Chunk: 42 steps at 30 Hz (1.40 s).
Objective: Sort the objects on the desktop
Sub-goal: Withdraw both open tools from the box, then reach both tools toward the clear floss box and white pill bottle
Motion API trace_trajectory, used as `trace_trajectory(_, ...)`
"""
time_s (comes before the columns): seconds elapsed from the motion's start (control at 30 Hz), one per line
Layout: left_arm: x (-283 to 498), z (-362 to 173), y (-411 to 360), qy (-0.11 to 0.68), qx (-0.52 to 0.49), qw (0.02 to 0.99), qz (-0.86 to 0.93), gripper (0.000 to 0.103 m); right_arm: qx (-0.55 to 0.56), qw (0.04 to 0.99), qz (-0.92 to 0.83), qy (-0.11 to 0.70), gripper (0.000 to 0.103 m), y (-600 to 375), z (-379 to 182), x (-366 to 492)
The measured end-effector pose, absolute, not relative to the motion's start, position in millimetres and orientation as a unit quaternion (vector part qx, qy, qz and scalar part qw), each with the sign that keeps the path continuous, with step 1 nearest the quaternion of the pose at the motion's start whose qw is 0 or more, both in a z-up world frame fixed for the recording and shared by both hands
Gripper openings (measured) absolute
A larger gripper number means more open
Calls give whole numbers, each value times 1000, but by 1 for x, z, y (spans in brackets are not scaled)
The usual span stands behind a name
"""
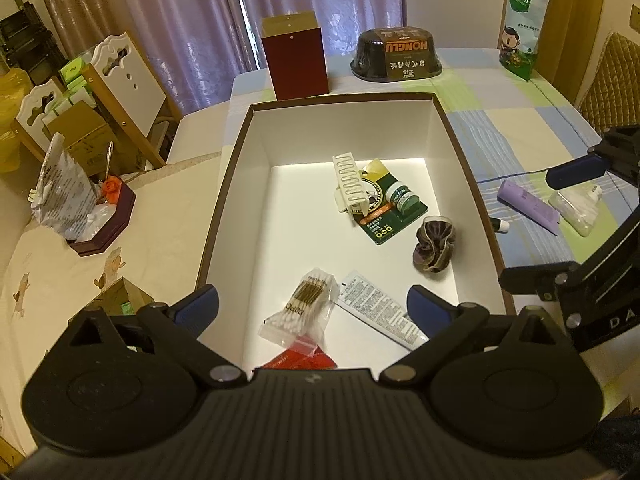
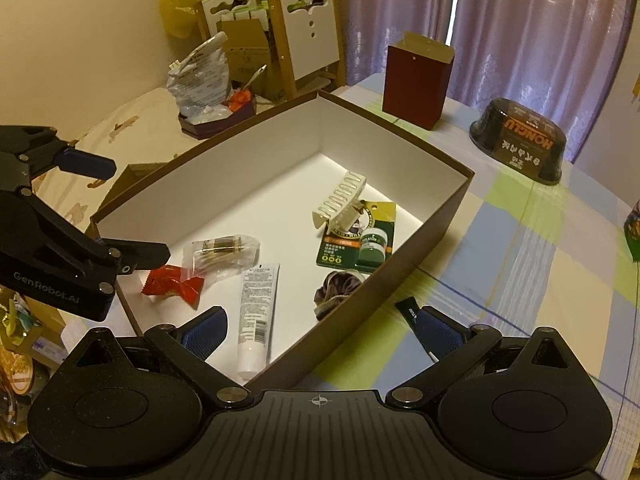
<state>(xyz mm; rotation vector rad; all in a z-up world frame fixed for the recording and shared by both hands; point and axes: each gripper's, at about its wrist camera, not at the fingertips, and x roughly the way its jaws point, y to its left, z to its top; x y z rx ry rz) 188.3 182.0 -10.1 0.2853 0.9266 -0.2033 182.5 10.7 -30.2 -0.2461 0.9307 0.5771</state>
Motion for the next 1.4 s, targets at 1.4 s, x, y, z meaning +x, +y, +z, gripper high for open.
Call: trace_trajectory(1.4,89,-2,137,465,103,879,-19,100,-75,848,274,447,103,-104,-32,135)
